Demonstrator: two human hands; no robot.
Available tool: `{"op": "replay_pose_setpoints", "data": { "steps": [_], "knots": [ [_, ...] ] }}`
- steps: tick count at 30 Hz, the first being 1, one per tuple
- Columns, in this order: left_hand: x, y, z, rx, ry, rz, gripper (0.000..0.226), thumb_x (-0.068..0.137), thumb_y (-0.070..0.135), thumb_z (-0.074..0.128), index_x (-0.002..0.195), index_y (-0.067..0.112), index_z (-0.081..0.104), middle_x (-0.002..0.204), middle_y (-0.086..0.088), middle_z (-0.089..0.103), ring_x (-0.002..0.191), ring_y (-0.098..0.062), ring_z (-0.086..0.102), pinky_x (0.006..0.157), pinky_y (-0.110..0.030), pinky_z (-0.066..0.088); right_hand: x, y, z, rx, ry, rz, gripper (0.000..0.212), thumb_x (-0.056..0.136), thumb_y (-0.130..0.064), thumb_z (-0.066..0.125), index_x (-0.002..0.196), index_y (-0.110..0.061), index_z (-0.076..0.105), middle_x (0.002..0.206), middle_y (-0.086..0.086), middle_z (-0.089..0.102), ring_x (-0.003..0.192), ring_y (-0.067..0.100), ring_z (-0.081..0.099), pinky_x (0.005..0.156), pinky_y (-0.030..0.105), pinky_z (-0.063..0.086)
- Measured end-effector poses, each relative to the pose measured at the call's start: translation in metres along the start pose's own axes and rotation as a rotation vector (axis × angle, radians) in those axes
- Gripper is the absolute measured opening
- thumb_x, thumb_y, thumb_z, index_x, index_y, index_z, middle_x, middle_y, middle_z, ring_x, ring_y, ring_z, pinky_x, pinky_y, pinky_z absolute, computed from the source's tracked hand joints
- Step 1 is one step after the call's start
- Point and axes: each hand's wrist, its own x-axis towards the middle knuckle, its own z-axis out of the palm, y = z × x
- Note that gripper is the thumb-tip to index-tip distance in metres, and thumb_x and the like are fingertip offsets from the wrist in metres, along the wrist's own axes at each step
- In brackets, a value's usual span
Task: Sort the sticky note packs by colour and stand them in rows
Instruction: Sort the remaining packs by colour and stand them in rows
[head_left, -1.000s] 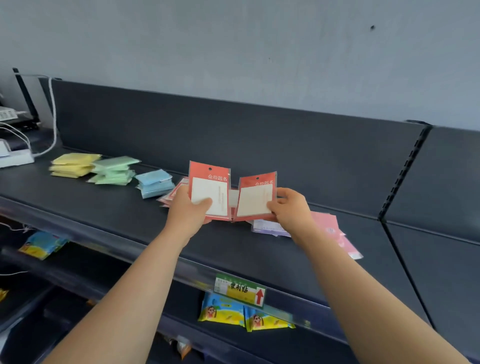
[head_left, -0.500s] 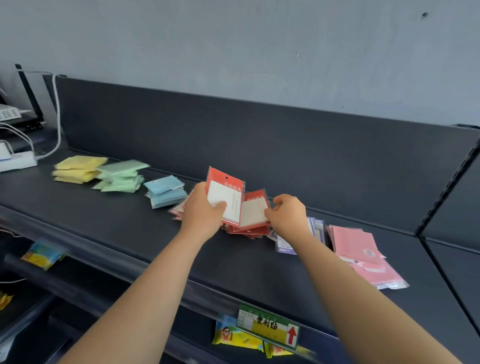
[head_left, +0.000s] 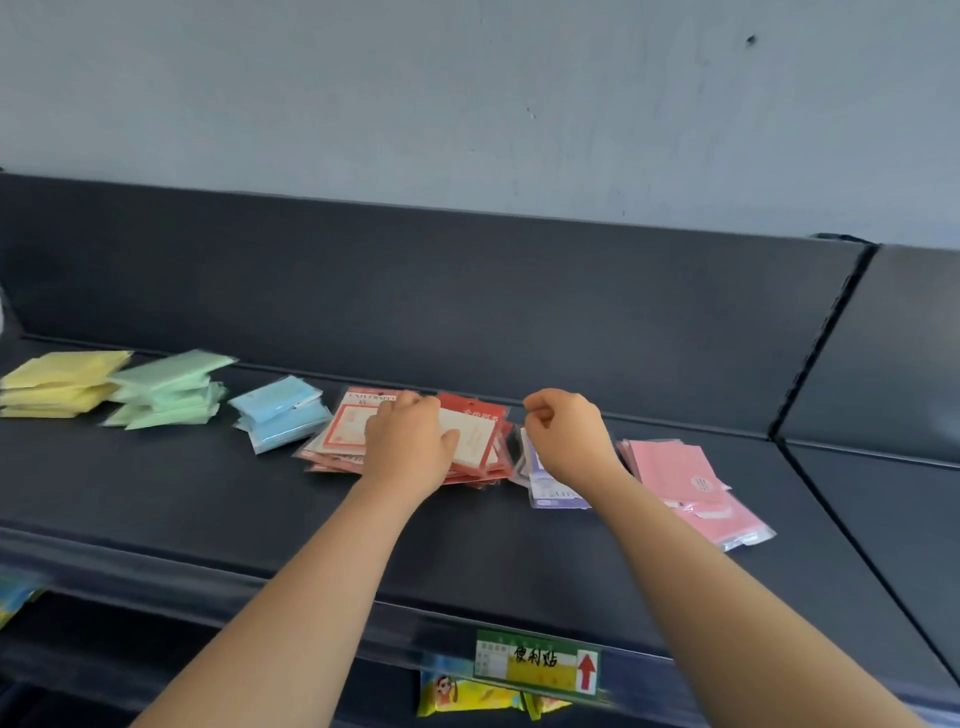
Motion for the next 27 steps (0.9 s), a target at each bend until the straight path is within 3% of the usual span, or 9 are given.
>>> {"op": "replay_pose_setpoints", "data": {
  "steps": [5,8,11,15,20,27],
  "knots": [
    [-0.007,0.019,-0.009,-0.031,0.094,0.172,0.035,0.097,0.034,0.048,0.124,0.016,0.061,0.125,-0.002,0.06,0.112,-0.023,0.054,0.094,-0.036,0.043,-0.015,0.008,-0.02,-0.179,0.043,-0.067,0.034,0.096,-0.018,0.047,0.127,-0.017,0.06,0.123,0.001,0.066,0.11,0.024,0.061,0.092,0.033,0.049],
    [-0.011,0.038,-0.008,0.001,0.121,0.263,0.031,0.098,0.032,0.046,0.119,0.017,0.063,0.12,-0.001,0.062,0.106,-0.023,0.055,0.09,-0.036,0.044,-0.025,0.019,-0.037,-0.362,0.081,-0.071,0.036,0.097,-0.021,0.044,0.131,-0.017,0.057,0.128,0.002,0.062,0.113,0.026,0.058,0.088,0.033,0.048],
    [-0.018,0.061,-0.005,-0.021,0.11,0.322,0.03,0.098,0.031,0.046,0.119,0.017,0.062,0.118,-0.001,0.062,0.104,-0.024,0.055,0.087,-0.034,0.041,-0.034,0.036,-0.055,-0.477,0.11,-0.042,0.031,0.096,-0.02,0.042,0.121,-0.011,0.059,0.121,0.005,0.063,0.107,0.029,0.058,0.081,0.035,0.048],
    [-0.028,0.099,0.002,-0.057,0.099,0.397,0.031,0.098,0.03,0.046,0.12,0.016,0.061,0.119,-0.001,0.062,0.105,-0.023,0.056,0.088,-0.033,0.044,-0.05,0.064,-0.082,-0.516,0.147,-0.002,0.03,0.096,-0.021,0.043,0.117,-0.007,0.059,0.118,0.008,0.063,0.107,0.03,0.057,0.084,0.039,0.051],
    [-0.044,0.162,0.013,-0.092,0.078,0.472,0.029,0.097,0.027,0.046,0.117,0.013,0.063,0.116,-0.003,0.063,0.104,-0.026,0.055,0.087,-0.036,0.043,-0.069,0.109,-0.124,-0.548,0.196,0.027,0.022,0.095,-0.023,0.044,0.102,-0.008,0.059,0.1,0.004,0.064,0.098,0.029,0.058,0.07,0.034,0.047],
    [-0.079,0.277,0.044,-0.153,0.021,0.517,0.03,0.097,0.032,0.047,0.115,0.012,0.063,0.115,-0.002,0.063,0.104,-0.025,0.055,0.088,-0.036,0.043,-0.1,0.198,-0.208,-0.585,0.207,0.086,0.03,0.097,-0.027,0.046,0.115,-0.008,0.059,0.115,0.006,0.063,0.108,0.028,0.057,0.082,0.038,0.051]
  ]
}}
